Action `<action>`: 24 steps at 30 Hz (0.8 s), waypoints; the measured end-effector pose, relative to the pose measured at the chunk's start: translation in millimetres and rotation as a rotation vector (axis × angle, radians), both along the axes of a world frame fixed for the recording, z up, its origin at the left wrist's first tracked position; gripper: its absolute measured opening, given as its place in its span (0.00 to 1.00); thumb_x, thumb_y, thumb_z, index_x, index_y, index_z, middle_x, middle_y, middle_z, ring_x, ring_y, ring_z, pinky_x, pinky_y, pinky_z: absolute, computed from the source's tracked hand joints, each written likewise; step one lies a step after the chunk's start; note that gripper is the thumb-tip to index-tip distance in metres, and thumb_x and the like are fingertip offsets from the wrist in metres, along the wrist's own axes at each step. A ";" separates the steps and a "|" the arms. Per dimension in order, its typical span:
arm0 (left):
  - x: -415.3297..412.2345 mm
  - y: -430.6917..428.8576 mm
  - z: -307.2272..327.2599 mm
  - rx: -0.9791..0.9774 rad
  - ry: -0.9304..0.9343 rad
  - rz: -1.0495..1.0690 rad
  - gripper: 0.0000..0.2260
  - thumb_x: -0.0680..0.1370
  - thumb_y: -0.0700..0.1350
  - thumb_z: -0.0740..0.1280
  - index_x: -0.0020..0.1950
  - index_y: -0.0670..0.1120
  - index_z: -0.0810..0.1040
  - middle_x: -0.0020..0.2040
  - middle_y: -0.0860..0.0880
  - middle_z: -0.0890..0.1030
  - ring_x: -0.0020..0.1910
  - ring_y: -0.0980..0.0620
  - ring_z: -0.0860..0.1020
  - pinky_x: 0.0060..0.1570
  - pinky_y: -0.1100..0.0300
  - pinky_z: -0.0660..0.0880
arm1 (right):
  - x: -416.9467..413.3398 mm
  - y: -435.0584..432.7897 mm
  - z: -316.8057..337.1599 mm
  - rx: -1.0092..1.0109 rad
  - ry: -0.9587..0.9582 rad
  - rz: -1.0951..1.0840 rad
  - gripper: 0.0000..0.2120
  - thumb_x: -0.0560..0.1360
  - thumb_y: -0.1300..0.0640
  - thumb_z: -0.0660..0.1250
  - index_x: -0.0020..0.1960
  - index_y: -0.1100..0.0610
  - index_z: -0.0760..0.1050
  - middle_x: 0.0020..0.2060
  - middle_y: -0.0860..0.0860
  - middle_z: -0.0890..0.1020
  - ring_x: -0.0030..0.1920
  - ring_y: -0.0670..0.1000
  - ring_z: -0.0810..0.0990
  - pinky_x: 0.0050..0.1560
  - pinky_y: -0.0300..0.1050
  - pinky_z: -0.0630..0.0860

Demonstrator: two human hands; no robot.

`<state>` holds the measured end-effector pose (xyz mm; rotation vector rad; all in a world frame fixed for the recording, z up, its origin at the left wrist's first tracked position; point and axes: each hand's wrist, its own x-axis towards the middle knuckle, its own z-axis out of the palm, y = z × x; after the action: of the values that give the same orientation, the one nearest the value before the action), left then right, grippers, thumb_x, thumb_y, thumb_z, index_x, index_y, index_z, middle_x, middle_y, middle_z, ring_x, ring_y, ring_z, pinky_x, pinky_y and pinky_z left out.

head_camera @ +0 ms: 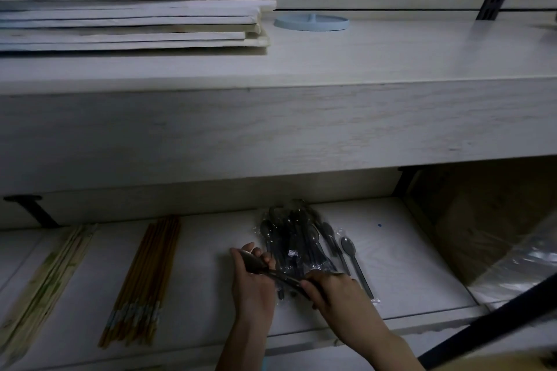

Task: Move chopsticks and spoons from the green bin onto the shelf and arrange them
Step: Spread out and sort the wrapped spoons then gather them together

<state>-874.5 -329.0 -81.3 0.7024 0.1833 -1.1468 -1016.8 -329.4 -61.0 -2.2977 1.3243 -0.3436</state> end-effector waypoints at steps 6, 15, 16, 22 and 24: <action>1.1 -0.7 -0.6 0.018 -0.028 0.037 0.16 0.82 0.54 0.52 0.44 0.45 0.72 0.36 0.49 0.67 0.33 0.53 0.64 0.38 0.62 0.62 | 2.1 8.0 2.3 0.098 -0.024 -0.021 0.12 0.79 0.45 0.55 0.46 0.49 0.74 0.43 0.51 0.83 0.47 0.54 0.80 0.47 0.46 0.75; 3.5 -3.5 -2.5 0.004 -0.036 0.018 0.17 0.82 0.54 0.51 0.39 0.47 0.70 0.31 0.51 0.67 0.27 0.55 0.64 0.24 0.65 0.64 | 7.9 18.0 7.3 0.156 -0.057 -0.028 0.15 0.79 0.43 0.55 0.53 0.52 0.74 0.49 0.55 0.82 0.53 0.57 0.78 0.47 0.46 0.68; 3.8 -3.8 -1.6 0.005 -0.021 0.015 0.17 0.82 0.53 0.52 0.39 0.46 0.70 0.31 0.50 0.67 0.27 0.54 0.64 0.26 0.65 0.64 | 8.4 18.4 8.9 0.145 -0.042 -0.027 0.16 0.78 0.42 0.55 0.53 0.53 0.73 0.50 0.56 0.82 0.54 0.58 0.78 0.45 0.46 0.67; 4.1 -3.7 5.1 0.039 0.096 0.037 0.14 0.82 0.50 0.55 0.41 0.44 0.71 0.37 0.48 0.69 0.35 0.52 0.66 0.41 0.62 0.67 | 9.4 17.9 19.1 0.023 0.169 0.011 0.18 0.79 0.42 0.51 0.58 0.53 0.68 0.56 0.54 0.79 0.57 0.58 0.76 0.43 0.46 0.64; 6.5 -2.4 6.5 0.037 0.131 0.012 0.13 0.81 0.48 0.56 0.43 0.43 0.73 0.40 0.46 0.71 0.37 0.52 0.69 0.43 0.61 0.69 | 7.5 14.2 18.7 0.062 0.121 0.031 0.16 0.79 0.43 0.52 0.56 0.52 0.69 0.53 0.54 0.80 0.55 0.57 0.77 0.42 0.44 0.63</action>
<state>-868.0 -331.4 -74.8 0.6587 0.3197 -1.1805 -1009.4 -315.2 -42.4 -2.3167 1.3356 -0.1528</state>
